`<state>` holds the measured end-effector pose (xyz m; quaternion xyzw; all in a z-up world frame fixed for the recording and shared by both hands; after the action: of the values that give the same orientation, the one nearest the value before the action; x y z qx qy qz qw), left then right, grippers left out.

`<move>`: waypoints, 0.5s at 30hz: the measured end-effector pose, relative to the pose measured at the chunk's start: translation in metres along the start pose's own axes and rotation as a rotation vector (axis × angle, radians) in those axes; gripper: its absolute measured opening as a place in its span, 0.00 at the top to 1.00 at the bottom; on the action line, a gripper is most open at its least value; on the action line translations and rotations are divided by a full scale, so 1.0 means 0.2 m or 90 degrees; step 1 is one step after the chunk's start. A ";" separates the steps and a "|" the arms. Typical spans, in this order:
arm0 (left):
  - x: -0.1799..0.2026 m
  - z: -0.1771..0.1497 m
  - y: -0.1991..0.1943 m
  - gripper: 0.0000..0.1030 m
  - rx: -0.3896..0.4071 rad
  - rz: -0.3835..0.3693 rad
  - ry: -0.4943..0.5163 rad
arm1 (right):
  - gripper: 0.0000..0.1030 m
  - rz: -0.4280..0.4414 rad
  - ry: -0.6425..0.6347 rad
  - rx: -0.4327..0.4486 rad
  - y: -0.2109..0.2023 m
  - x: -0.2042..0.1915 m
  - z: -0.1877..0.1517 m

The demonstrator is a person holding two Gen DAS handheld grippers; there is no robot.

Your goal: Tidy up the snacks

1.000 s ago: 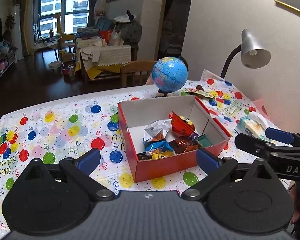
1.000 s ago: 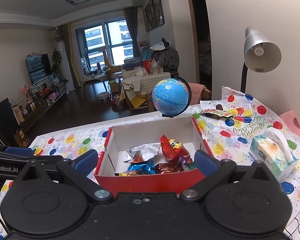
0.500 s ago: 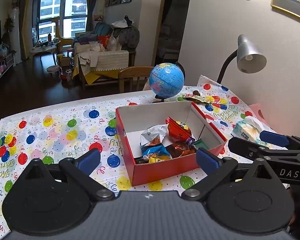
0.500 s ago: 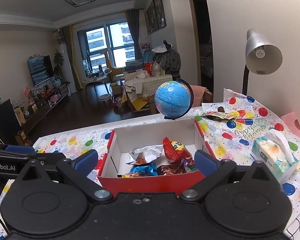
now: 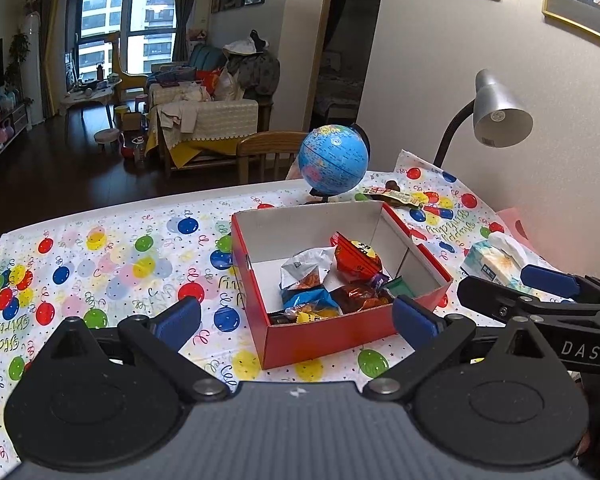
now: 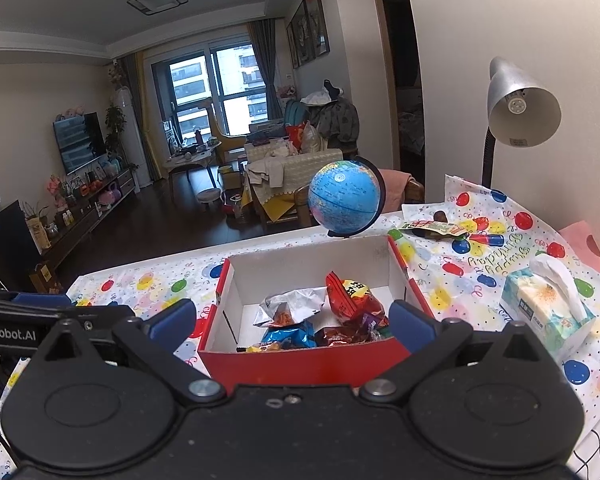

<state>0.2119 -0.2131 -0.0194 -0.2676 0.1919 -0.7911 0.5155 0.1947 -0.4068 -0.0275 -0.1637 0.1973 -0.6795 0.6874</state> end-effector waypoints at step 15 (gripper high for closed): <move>-0.01 -0.01 0.01 0.00 -0.004 -0.004 -0.001 | 0.00 -0.005 0.005 0.000 -0.02 0.01 -0.02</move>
<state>0.2127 -0.2125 -0.0215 -0.2704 0.1932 -0.7919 0.5124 0.1897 -0.4080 -0.0288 -0.1622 0.1993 -0.6828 0.6840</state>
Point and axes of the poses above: each gripper's, at about its wrist camera, not at the fingertips, and y roughly the way its jaws point, x to its right, z to its top, the point moved 4 cm from there along y, roughly the way its jaws point, and after that the axes turned 9 degrees about -z, right-handed, at the moved point
